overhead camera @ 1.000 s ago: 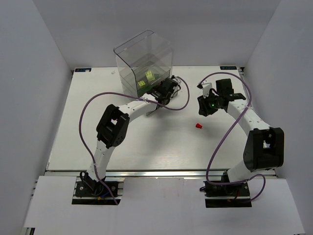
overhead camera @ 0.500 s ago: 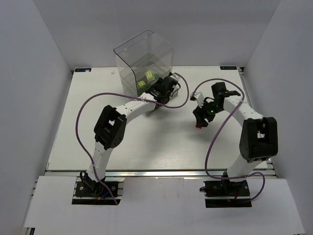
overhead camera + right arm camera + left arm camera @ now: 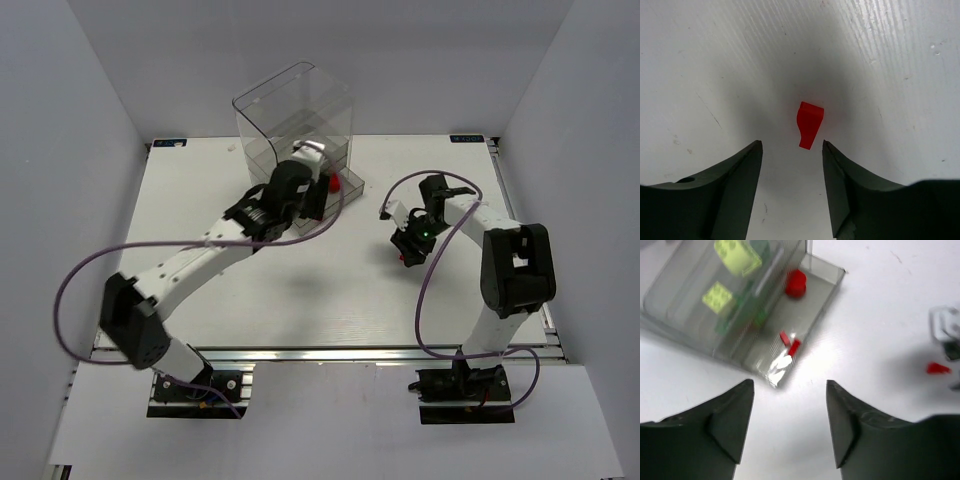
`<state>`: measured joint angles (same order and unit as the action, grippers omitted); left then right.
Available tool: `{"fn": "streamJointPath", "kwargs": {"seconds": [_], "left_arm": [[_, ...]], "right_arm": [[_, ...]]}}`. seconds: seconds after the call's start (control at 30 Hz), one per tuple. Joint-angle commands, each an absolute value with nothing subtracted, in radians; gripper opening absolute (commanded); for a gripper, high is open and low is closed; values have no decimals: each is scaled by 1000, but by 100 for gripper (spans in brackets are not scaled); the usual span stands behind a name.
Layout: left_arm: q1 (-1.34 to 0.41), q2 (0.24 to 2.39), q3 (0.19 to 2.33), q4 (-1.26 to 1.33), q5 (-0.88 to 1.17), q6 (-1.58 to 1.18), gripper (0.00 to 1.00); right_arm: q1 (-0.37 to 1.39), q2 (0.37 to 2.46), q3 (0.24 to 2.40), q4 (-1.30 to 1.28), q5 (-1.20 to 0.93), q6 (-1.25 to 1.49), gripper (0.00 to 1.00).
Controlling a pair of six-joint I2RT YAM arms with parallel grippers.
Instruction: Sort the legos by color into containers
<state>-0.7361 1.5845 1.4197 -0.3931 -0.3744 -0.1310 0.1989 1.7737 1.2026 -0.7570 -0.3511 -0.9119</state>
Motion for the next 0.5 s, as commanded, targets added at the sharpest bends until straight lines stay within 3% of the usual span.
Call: {"fn": "streamJointPath", "kwargs": {"seconds": [0.0, 0.17, 0.27, 0.3, 0.37, 0.47], "left_arm": [[-732, 1386, 1266, -344, -276, -302, 75], [-732, 1116, 1054, -304, -301, -461, 80], [-732, 1004, 954, -318, -333, -538, 80], [-732, 979, 915, -322, -336, -554, 80], [-732, 934, 876, -336, -354, -613, 80], [-732, 856, 813, -342, -364, -669, 80]], "right_arm": [[216, 1793, 1221, -735, -321, -931, 56], [229, 1816, 1209, -675, -269, -923, 50], [236, 1824, 1203, -654, -245, -919, 32], [239, 1825, 1201, -647, -239, -923, 21], [241, 1825, 1192, -635, -226, -930, 13], [247, 1828, 1180, -624, -213, -933, 12]]}}
